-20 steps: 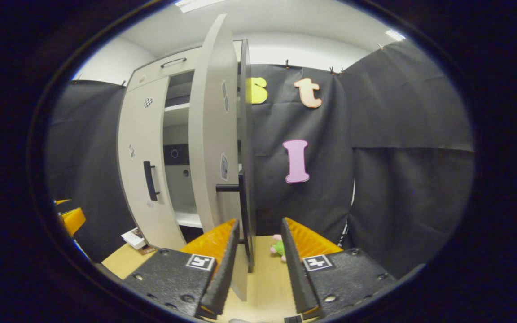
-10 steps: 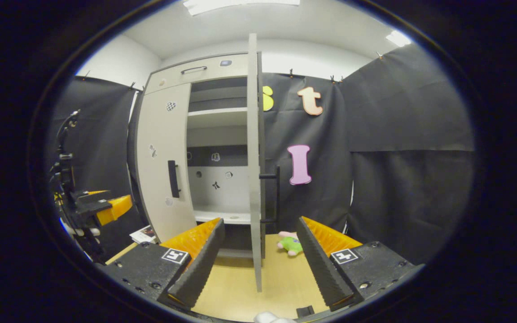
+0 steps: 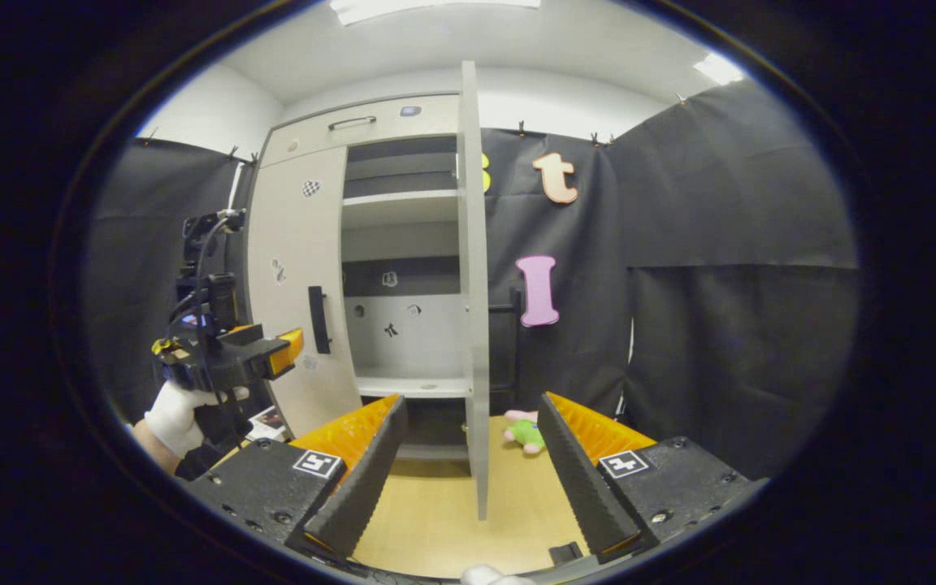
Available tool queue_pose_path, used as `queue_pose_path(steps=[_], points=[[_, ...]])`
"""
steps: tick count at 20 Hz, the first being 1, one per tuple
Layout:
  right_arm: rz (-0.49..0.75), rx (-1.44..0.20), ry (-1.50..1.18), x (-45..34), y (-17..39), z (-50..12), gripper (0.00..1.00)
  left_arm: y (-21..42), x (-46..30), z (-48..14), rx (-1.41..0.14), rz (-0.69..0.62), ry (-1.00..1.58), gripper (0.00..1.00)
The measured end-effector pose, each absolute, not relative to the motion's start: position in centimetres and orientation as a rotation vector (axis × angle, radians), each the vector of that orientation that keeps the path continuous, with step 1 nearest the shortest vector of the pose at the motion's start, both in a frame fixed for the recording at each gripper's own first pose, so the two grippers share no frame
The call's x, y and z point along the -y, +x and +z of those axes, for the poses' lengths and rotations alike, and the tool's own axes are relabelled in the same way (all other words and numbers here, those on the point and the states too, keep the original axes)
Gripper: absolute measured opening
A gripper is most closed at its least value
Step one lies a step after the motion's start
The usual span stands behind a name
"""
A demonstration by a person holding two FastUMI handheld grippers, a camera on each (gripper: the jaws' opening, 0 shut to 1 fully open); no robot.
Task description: Open the right door of the double-door shoe cabinet with the right hand, and open the left door with the left hand.
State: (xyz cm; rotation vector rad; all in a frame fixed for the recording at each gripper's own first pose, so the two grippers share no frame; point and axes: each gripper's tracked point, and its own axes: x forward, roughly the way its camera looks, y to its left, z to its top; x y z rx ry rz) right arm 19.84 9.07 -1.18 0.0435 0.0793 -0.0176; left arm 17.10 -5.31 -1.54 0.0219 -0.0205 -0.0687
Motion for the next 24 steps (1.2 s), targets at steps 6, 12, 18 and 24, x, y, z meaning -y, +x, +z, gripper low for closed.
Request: queue_pose_path(steps=[6,12,18,24], points=[[-0.077,-0.093,0.036,-8.1,19.8,-1.4,1.00,23.0,6.6,-0.8,0.042,-0.087,0.024,0.96],[-0.097,-0.123,0.034,-7.6,19.8,-1.8,1.00,26.4,7.0,-1.7,0.007,-0.078,-0.020,0.89],[-0.080,-0.128,0.028,-7.9,19.8,-1.9,1.00,27.4,6.5,-1.9,-0.008,-0.066,-0.074,0.53],[-0.040,-0.126,0.028,-8.5,19.8,-1.8,1.00,27.0,6.5,-1.8,-0.029,-0.081,-0.034,0.22]])
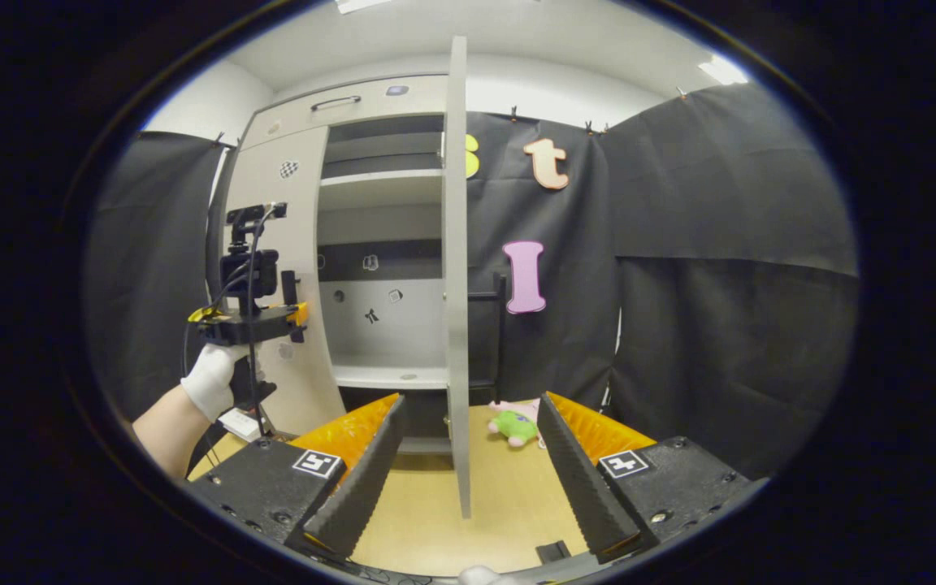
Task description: Open the right door of the double-door shoe cabinet with the right hand, and open the left door with the left hand.
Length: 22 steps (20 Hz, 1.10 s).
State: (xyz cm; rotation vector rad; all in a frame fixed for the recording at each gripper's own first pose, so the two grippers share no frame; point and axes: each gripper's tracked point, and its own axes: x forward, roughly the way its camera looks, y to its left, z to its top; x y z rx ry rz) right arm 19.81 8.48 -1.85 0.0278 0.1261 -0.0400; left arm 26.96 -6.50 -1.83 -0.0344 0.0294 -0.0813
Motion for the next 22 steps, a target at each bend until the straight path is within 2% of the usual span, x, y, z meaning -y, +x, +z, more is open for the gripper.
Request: queue_pose_path(steps=[3,5,11,22], points=[[-0.027,-0.127,0.022,-8.4,19.6,-1.8,1.00,27.4,6.6,-2.0,-0.029,-0.072,-0.034,0.07],[-0.022,-0.121,0.021,-8.5,19.6,-1.6,1.00,27.1,6.6,-2.1,-0.026,-0.078,-0.030,0.04],[0.006,-0.110,0.026,-8.9,19.5,-1.5,1.00,24.5,6.2,-1.7,-0.037,-0.099,-0.060,0.04],[0.128,-0.122,0.021,-11.1,18.5,-1.9,1.00,16.9,2.1,-2.4,-0.033,-0.099,-0.053,0.04]])
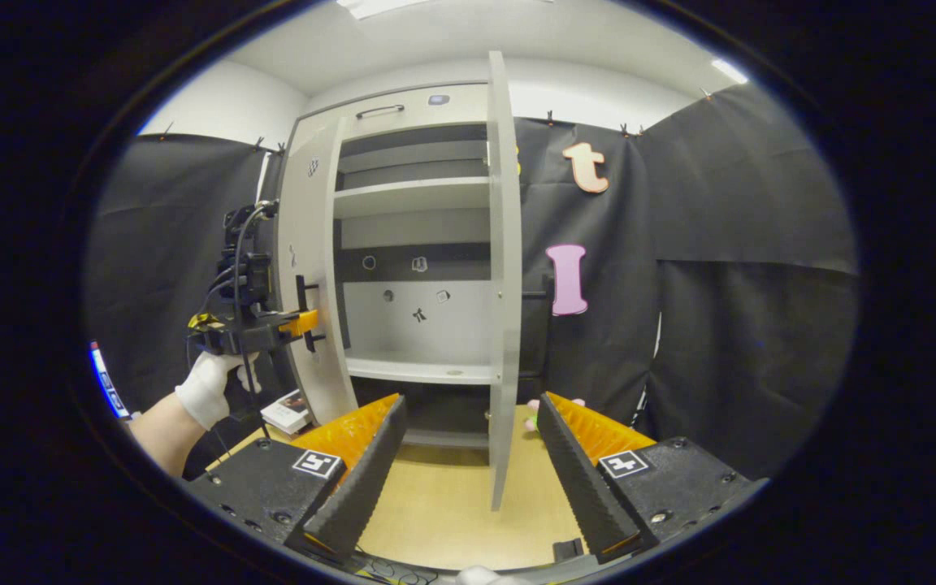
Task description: Open the right door of the double-door shoe cabinet with the right hand, and open the left door with the left hand.
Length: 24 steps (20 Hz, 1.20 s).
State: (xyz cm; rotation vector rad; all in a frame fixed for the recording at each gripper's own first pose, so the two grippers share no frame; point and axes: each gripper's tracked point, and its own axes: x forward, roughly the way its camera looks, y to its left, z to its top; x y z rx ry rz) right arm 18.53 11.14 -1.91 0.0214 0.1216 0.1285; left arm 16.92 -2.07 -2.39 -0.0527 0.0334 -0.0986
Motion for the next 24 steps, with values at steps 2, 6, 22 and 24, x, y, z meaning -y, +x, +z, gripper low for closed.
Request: queue_pose_path(steps=[2,6,22,24], points=[[0.147,-0.120,0.027,-11.5,18.4,-1.8,1.00,15.6,1.1,-2.5,-0.036,-0.092,-0.061,0.04],[0.173,-0.116,0.037,-12.3,18.3,-1.8,1.00,13.3,-1.5,-2.6,-0.032,-0.064,-0.055,0.03],[0.279,-0.141,0.050,-15.1,17.1,-2.0,0.99,9.1,-11.0,-3.4,-0.026,0.004,-0.029,0.00],[0.282,-0.140,0.048,-15.2,17.0,-2.0,1.00,9.1,-12.1,-3.5,-0.023,0.014,-0.013,0.00]])
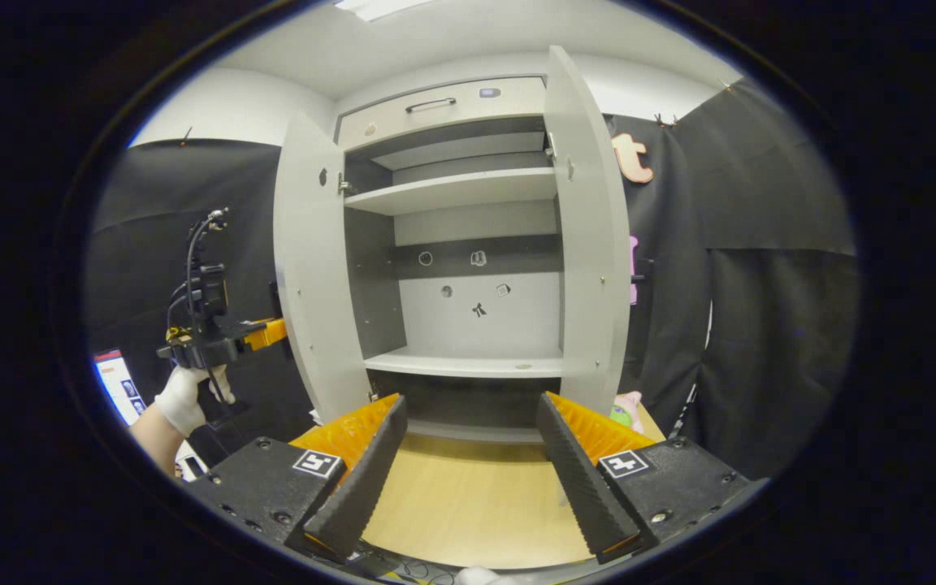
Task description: Open the right door of the double-door shoe cabinet with the right hand, and open the left door with the left hand.
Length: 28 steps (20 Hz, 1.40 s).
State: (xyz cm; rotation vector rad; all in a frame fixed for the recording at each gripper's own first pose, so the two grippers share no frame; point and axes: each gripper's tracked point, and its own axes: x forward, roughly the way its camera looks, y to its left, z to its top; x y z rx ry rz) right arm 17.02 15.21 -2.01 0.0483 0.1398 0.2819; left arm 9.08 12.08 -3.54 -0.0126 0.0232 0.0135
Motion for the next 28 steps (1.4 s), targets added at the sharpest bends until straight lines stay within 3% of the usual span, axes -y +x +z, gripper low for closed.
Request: queue_pose_path(steps=[4,11,18,19,20,21,23,24,25,26,27,28], points=[[0.285,-0.137,0.038,-15.2,16.9,-2.0,1.00,9.5,-15.5,-3.8,-0.021,0.059,0.008,0.00],[0.292,-0.143,0.031,-15.4,16.8,-2.3,1.00,9.5,-17.9,-4.2,-0.009,-0.040,-0.051,0.00],[0.303,-0.134,0.025,-15.4,16.8,-2.2,1.00,9.4,-18.2,-4.1,-0.015,-0.041,-0.039,0.00],[0.303,-0.131,0.024,-15.4,16.8,-2.1,1.00,9.4,-18.6,-4.2,-0.020,-0.039,-0.046,0.18],[0.302,-0.131,0.024,-15.4,16.8,-2.1,1.00,9.3,-18.9,-4.3,-0.023,-0.036,-0.054,0.13],[0.302,-0.132,0.023,-15.4,16.9,-2.2,1.00,9.0,-19.1,-4.4,-0.028,-0.030,-0.058,0.25],[0.303,-0.136,0.020,-15.4,16.9,-2.2,1.00,8.3,-20.1,-4.6,-0.024,0.002,-0.016,0.31],[0.308,-0.137,0.016,-15.5,16.9,-2.4,1.00,7.7,-20.7,-4.9,-0.025,0.011,0.008,0.61],[0.311,-0.138,0.013,-15.6,16.8,-2.5,1.00,7.2,-20.8,-5.5,-0.034,0.012,0.021,0.58],[0.314,-0.139,0.010,-15.7,16.7,-2.6,1.00,6.5,-21.0,-6.1,-0.044,0.019,0.028,0.65],[0.316,-0.138,0.009,-15.7,16.8,-2.6,1.00,5.8,-21.4,-6.7,-0.056,0.034,0.030,0.89],[0.315,-0.140,0.006,-15.8,16.8,-2.7,1.00,5.0,-21.7,-7.3,-0.065,0.050,0.028,1.00]])
